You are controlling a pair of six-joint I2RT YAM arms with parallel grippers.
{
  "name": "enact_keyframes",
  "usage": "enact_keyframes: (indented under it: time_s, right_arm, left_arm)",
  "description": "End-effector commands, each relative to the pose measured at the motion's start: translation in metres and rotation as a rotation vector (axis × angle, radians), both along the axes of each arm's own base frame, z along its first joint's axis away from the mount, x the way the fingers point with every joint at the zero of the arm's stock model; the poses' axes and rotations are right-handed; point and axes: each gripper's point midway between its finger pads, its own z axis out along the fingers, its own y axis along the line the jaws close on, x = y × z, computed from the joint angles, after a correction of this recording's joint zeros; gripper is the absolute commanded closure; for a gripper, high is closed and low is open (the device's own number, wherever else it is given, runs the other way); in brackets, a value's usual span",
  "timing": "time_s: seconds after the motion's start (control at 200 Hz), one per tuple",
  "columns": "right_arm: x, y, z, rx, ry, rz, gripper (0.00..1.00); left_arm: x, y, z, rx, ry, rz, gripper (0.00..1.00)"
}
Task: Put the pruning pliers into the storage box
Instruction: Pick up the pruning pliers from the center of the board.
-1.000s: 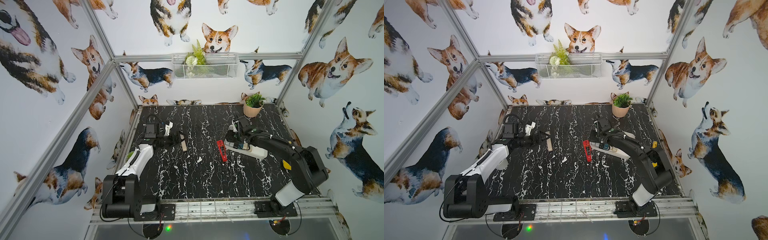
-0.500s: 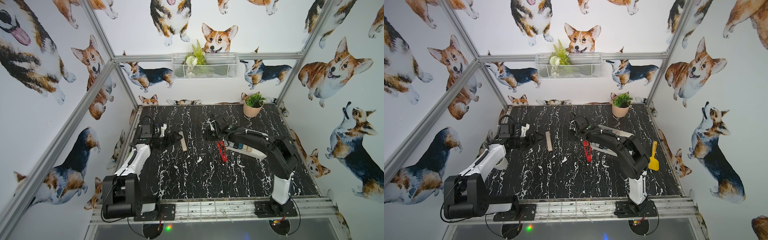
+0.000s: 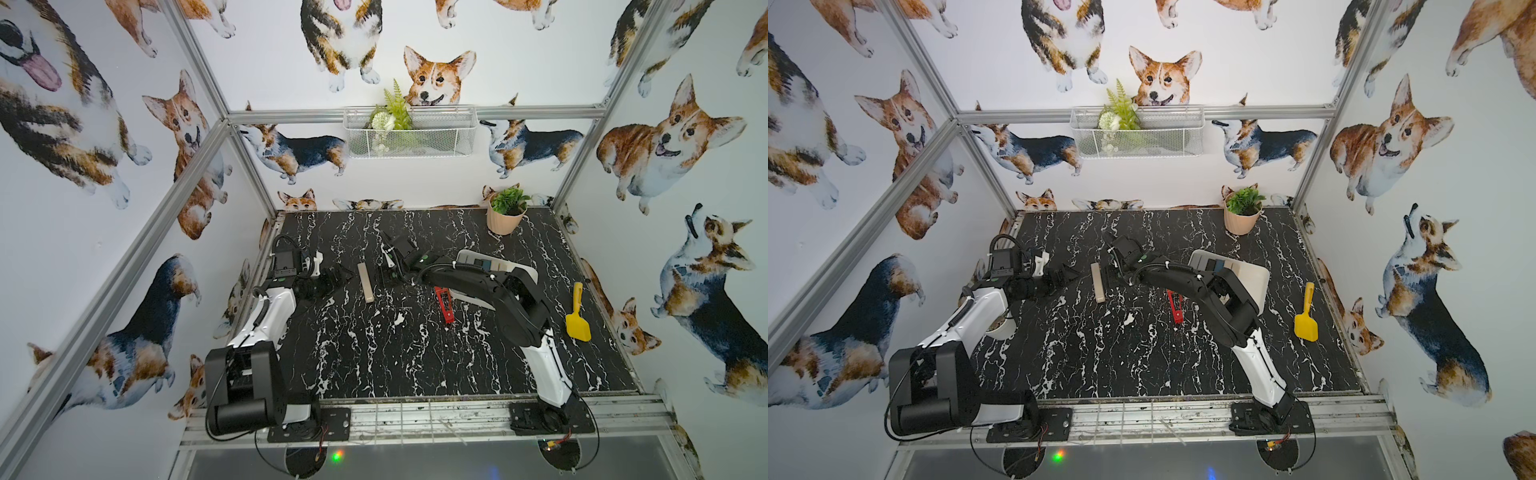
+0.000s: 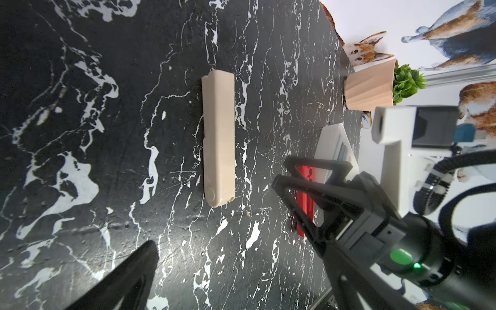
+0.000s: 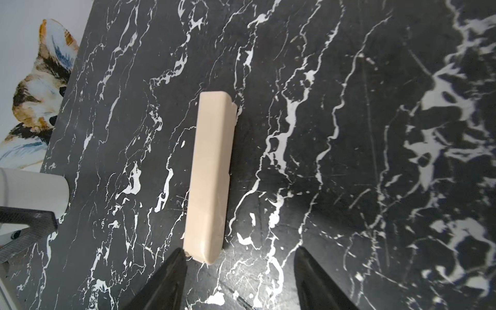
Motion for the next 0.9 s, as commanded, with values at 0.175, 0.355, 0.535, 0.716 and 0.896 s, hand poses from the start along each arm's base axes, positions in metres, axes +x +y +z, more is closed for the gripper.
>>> enact_keyframes:
  time_s: [0.175,0.355,0.535,0.716,0.896]
  right_arm:
    - [-0.009,0.026,-0.016,-0.028,0.026,0.053,0.35]
    - [-0.013,0.031,-0.023,-0.037,0.03,0.072,0.35]
    - [-0.016,0.035,-0.033,-0.059,0.036,0.085,0.35]
    - [-0.017,0.042,-0.037,-0.071,0.041,0.099,0.35]
    - [-0.015,0.042,-0.043,-0.097,0.041,0.093,0.36]
  left_arm:
    - [0.0,0.012,-0.005,-0.002,0.029,0.052,0.0]
    - [0.002,0.012,-0.005,-0.018,0.028,0.058,0.0]
    - [0.004,0.011,-0.002,-0.031,0.014,0.058,0.0]
    - [0.006,0.009,0.001,-0.049,0.006,0.055,0.0]
    - [0.007,0.009,0.004,-0.054,-0.004,0.058,0.0]
